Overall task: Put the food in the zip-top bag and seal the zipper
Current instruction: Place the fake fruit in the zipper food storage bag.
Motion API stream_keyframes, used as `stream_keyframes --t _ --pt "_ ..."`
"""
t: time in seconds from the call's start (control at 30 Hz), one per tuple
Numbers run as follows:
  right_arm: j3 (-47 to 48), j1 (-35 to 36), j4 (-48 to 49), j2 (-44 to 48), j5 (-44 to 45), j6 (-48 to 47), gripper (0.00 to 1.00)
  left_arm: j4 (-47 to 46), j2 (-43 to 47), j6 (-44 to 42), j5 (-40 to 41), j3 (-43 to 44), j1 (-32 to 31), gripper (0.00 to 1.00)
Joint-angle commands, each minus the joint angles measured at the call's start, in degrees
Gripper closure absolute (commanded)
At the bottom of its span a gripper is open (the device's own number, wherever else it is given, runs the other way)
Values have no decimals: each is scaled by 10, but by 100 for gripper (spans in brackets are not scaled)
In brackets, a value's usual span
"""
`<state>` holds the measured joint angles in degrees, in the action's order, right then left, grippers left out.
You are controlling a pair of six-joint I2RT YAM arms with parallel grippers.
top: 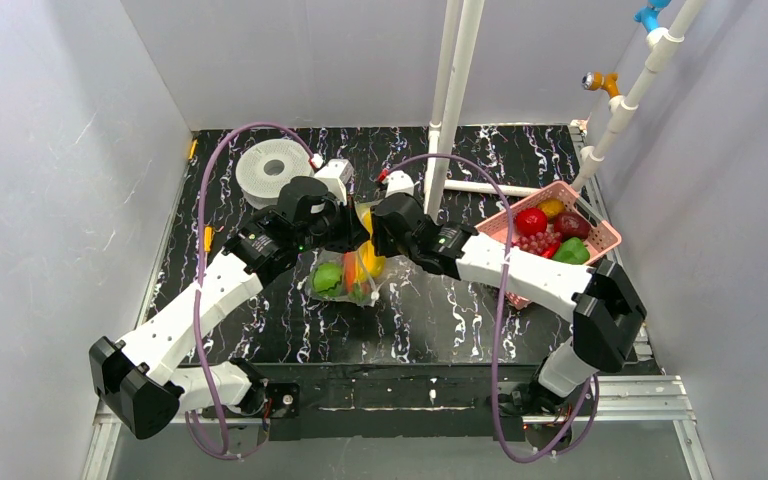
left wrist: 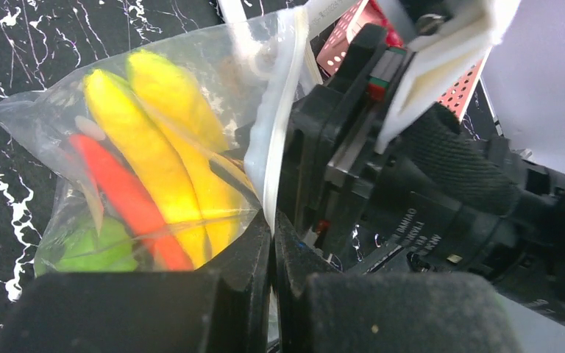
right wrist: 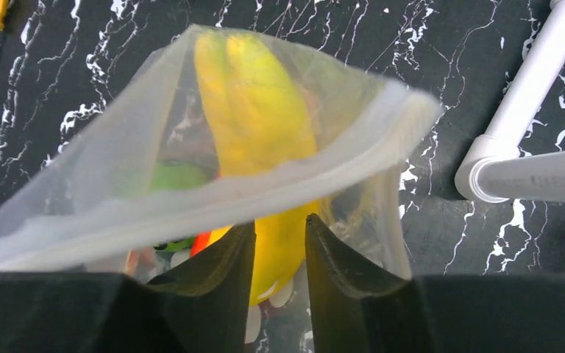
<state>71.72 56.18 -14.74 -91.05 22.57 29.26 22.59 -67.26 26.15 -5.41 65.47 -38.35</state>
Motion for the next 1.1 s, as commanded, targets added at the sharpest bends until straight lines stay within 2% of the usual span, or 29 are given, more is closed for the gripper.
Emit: stream_keyframes --t 0.0,0.1,0.33,0.43,0.57,0.63,0.77,0.93,1.07 --pt "-17 -1 22 46 12 9 56 -6 24 -1 -9 -1 0 100" --pt "-52 -5 54 53 5 32 48 -7 25 0 -13 0 0 100" --pt "-35 -12 130 -17 -17 5 45 -11 16 0 -29 -1 0 100" --pt "-22 -33 189 -70 -121 9 50 -13 13 -1 -36 -1 0 100" --pt "-3 -39 215 -105 -267 11 51 -16 15 -5 -32 -3 0 100" --pt "-4 -39 212 -95 -293 6 51 -10 14 -6 -25 0 0 100" --pt "-32 -55 206 -56 -300 16 36 -5 14 -5 -19 2 -1 100" --pt "-56 -62 181 -34 -316 17 29 -6 15 -6 -16 2 0 100" --pt "-97 -64 241 -19 -302 10 19 -8 10 -5 -24 1 0 100"
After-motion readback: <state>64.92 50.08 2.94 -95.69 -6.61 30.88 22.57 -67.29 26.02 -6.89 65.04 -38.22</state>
